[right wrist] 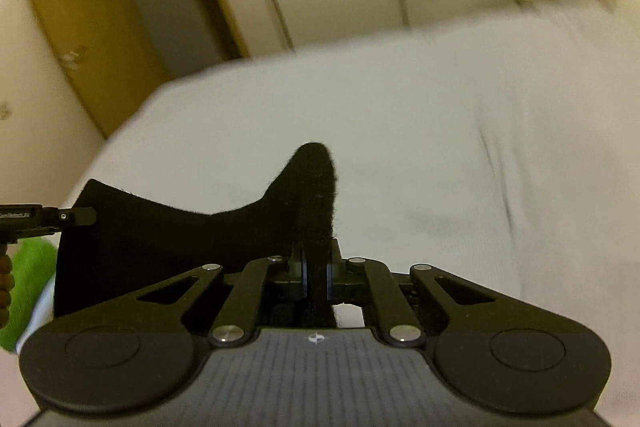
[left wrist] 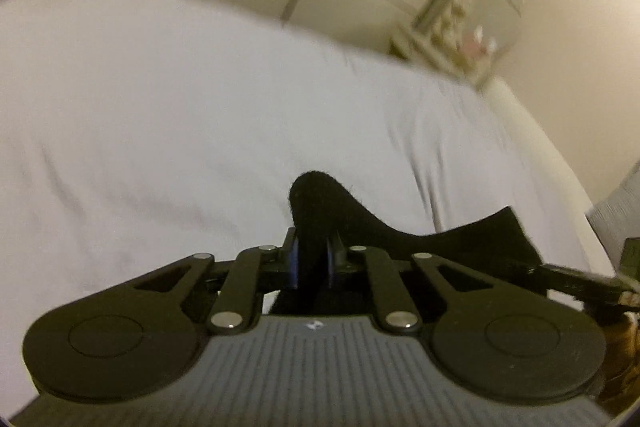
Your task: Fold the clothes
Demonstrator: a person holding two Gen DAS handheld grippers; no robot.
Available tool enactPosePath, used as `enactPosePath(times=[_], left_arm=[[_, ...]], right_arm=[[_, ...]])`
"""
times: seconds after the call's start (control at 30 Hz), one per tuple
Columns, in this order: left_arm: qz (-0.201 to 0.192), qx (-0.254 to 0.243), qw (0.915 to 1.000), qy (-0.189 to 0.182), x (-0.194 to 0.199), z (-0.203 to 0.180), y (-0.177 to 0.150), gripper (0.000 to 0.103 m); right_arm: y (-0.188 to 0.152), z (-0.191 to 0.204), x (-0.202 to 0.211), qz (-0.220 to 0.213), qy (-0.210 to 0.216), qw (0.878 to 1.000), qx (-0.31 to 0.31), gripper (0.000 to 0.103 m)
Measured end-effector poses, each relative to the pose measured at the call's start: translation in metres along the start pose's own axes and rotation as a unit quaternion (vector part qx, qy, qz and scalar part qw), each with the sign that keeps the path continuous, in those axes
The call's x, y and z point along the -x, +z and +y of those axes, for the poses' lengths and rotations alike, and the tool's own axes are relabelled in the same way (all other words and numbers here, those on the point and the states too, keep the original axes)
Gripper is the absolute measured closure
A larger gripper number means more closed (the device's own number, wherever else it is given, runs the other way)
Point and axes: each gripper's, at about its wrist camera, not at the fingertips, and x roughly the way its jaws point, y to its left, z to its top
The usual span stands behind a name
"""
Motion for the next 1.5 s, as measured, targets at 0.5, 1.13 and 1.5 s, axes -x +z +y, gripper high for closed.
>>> enactPosePath(times=[0.5,1.13,1.5], left_arm=[[0.073,0.06,0.9889,0.115,-0.01,0.041,-0.011,0.042],[0.194,0.332,0.9226,0.029,0.088,0.078,-0.326,0.084],[0.162,0.185,0.9651,0.089,0.206,0.032,-0.201,0.096]], right_arm=[[0.046,-0.024,-0.036,0.017,-0.041,0.998,-0.047,0.034],[-0.275,-0.085,0.018,0.159,-0.029,0.898,-0.41,0.058],[-0.169,0.004,0.122,0.162,-0.045,0.955,-0.244,0.095]])
